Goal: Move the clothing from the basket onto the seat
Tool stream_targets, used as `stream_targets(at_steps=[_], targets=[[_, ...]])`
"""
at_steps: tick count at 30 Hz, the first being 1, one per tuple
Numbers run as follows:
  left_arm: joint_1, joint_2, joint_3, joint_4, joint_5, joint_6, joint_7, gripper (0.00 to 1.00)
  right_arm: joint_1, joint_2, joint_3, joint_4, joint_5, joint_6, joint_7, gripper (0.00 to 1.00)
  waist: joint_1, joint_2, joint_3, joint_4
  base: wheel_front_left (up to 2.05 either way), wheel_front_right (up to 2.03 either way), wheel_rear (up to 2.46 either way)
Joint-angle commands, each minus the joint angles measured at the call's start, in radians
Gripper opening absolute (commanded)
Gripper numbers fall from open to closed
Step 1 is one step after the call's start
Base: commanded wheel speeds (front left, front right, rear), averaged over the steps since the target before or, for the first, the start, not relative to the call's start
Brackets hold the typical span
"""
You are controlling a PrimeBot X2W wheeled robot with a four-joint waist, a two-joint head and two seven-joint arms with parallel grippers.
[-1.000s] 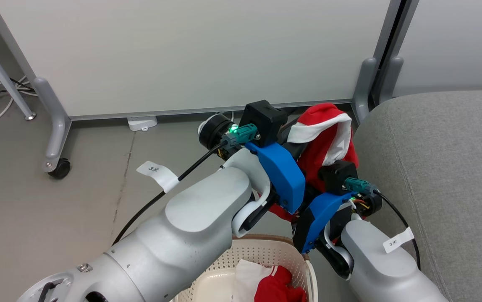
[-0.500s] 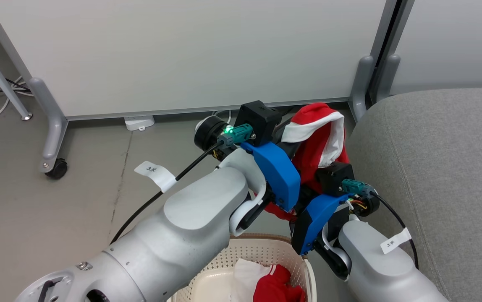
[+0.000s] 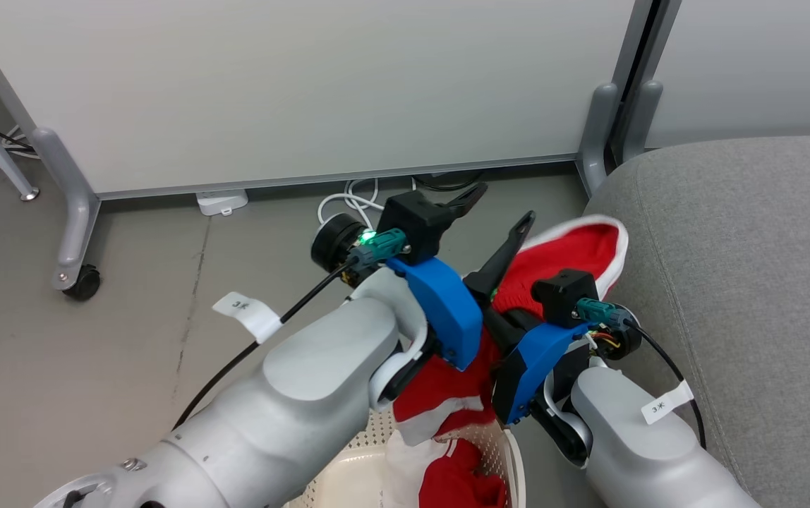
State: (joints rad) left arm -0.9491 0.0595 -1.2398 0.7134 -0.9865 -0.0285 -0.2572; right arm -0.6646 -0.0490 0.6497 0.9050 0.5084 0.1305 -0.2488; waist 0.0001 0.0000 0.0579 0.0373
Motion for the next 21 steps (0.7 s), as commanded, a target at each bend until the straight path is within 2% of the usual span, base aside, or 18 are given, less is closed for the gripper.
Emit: stream_targets(at_steps=[1,7,15,16,17,21], targets=[[0.03,0.027,0.023,0.007,0.013,-0.003,-0.008,1.0,-0.019,-0.003,-0.012,0.003,-0.019,0.0,-0.012,0.0,-0.0001,0.0,0.004,-0.005,0.0,0.0,0.0],[0.149,0.097,0.197,-0.098,0.114,0.018,-0.008,1.0,-0.012,-0.003,-0.045,-0.01,-0.072,0.0,-0.015,0.0,-0.0001,0.0,0.018,-0.026,0.0,0.0,0.0],[0.408,0.208,0.517,-0.284,0.294,0.058,-0.008,1.0,0.042,-0.003,-0.116,-0.094,-0.166,0.0,-0.017,0.0,-0.0001,0.0,0.042,-0.101,0.0,0.0,0.0],[0.44,0.217,0.558,-0.308,0.319,0.061,-0.008,1.0,0.052,-0.005,-0.134,-0.11,-0.183,0.0,-0.017,0.0,-0.0001,0.0,0.045,-0.113,0.0,0.0,0.0],[0.44,0.217,0.558,-0.308,0.319,0.061,-0.008,1.0,0.052,-0.005,-0.134,-0.11,-0.183,0.0,-0.017,0.0,-0.0001,0.0,0.045,-0.113,0.0,0.0,0.0],[0.572,0.236,0.714,-0.399,0.414,0.061,-0.008,1.0,0.108,-0.02,-0.204,-0.206,-0.251,0.0,-0.011,0.0,-0.0001,0.0,0.057,-0.174,0.0,0.0,0.0]])
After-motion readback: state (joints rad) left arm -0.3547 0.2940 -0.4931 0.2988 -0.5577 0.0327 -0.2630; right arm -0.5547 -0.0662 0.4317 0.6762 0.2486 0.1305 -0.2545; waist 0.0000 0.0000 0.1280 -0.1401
